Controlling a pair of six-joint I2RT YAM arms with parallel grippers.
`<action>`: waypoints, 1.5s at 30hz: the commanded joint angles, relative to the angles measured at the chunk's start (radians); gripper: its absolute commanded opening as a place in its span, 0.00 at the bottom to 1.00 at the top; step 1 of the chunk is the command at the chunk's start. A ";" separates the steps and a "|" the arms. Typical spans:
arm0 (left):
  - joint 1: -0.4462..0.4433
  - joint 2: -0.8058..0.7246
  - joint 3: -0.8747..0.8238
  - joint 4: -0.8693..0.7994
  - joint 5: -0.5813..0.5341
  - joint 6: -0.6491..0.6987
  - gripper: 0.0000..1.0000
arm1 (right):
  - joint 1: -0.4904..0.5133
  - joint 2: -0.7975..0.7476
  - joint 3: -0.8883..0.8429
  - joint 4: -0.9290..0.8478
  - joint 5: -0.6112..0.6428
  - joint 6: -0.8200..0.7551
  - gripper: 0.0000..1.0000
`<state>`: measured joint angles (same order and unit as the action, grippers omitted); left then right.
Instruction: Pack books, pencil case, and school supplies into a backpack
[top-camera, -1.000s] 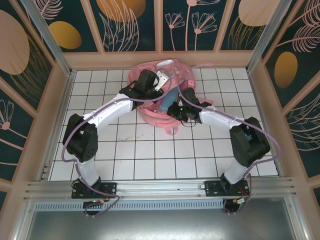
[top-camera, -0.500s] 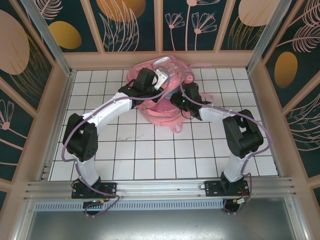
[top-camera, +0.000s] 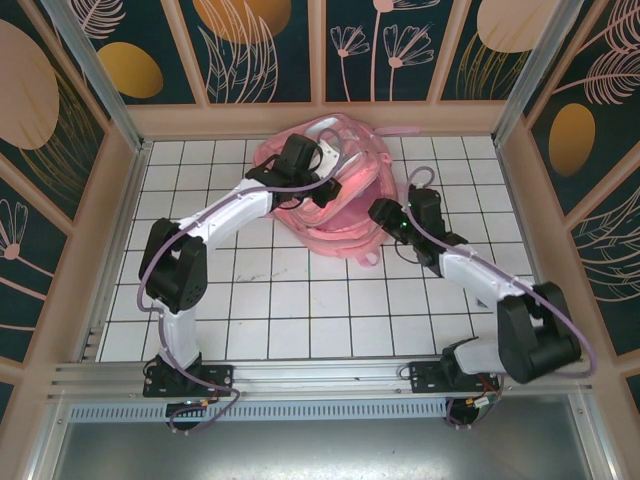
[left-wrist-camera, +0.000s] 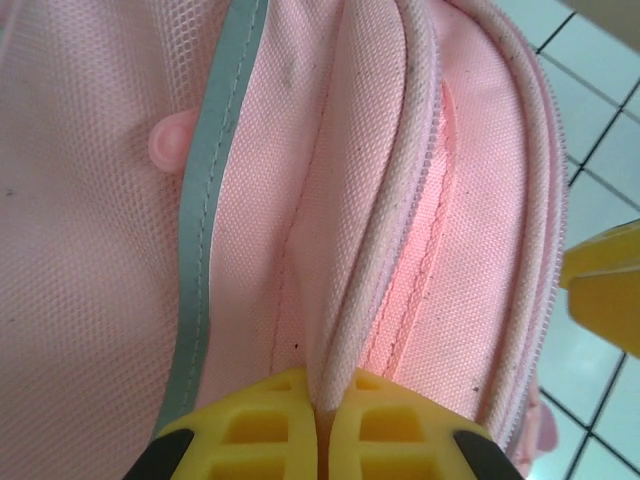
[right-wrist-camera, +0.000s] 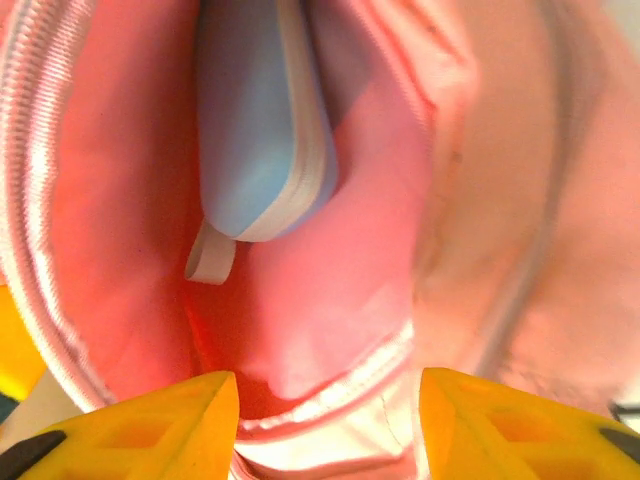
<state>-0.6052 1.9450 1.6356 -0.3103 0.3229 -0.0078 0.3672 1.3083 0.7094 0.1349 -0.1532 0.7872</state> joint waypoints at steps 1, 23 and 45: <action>-0.010 0.010 0.078 0.131 0.204 -0.128 0.00 | -0.004 -0.079 -0.009 -0.166 0.070 -0.033 0.59; 0.026 0.002 0.081 -0.057 0.020 0.069 0.68 | 0.105 -0.095 0.058 -0.272 0.188 -0.027 0.73; -0.141 0.063 -0.072 -0.083 -0.320 0.382 0.62 | -0.032 -0.167 0.023 -0.315 0.116 0.084 0.88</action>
<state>-0.7410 1.9686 1.5169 -0.3588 0.0372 0.3336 0.3454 1.1690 0.7540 -0.1658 -0.0273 0.8520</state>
